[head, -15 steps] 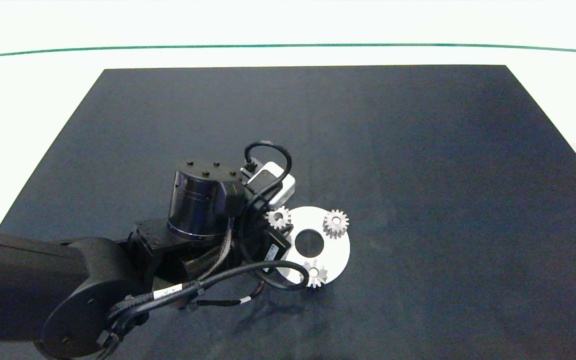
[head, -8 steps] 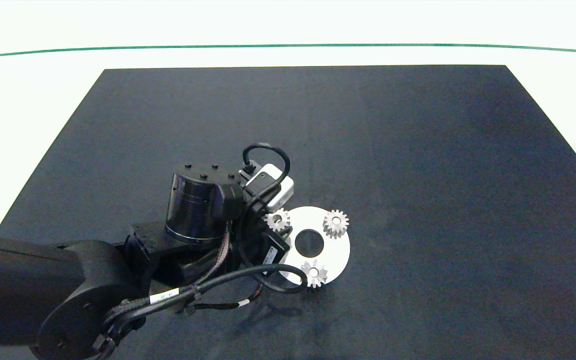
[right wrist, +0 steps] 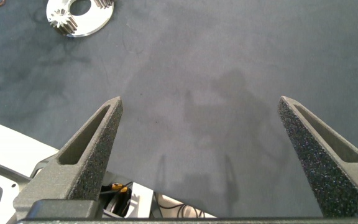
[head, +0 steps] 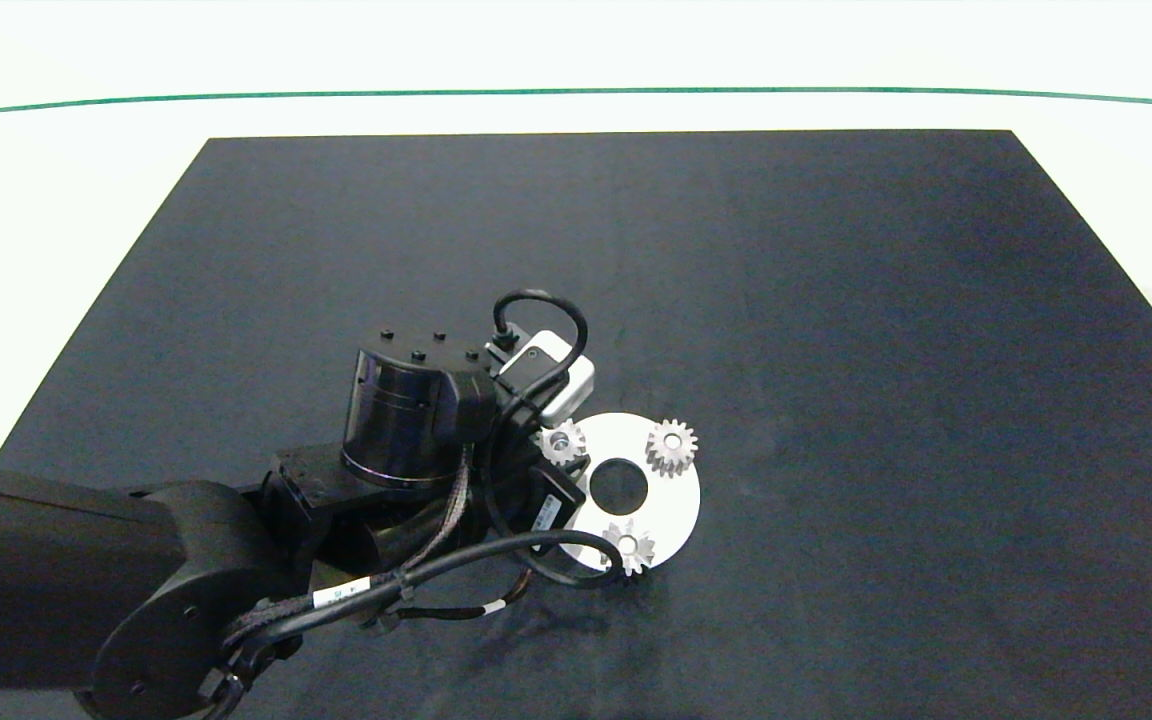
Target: Install three planetary gears onto the carrier pins
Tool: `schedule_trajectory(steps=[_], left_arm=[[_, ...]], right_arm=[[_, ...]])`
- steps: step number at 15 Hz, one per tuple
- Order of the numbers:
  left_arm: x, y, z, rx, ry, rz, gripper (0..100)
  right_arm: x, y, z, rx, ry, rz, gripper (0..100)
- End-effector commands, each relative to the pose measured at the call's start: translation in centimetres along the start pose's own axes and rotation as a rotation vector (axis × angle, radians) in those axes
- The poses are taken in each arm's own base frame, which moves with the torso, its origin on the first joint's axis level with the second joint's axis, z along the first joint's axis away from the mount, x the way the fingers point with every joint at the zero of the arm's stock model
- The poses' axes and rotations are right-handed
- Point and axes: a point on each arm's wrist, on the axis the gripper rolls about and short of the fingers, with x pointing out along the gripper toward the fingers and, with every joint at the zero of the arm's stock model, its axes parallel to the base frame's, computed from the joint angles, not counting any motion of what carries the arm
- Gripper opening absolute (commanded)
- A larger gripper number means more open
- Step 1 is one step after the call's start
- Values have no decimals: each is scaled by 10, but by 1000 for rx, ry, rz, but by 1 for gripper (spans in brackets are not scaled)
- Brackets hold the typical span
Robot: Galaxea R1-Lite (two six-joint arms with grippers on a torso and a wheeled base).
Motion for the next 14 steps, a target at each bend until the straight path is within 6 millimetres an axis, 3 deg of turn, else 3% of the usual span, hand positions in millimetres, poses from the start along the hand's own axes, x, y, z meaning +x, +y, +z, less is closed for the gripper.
schedule_trajectory(steps=[1, 7, 8, 14], left_arm=[[3, -1, -1, 1, 3, 1, 4], [6, -2, -2, 1, 7, -1, 4], [5, -1, -1, 1, 6, 0, 100], [5, -2, -3, 4, 9, -3, 100]], right_arm=[[0, 0, -1, -2, 5, 0, 100], [1, 0, -1, -3, 7, 2, 100], [0, 0, -1, -2, 5, 2, 100], [0, 0, -1, 0, 4, 0, 100]])
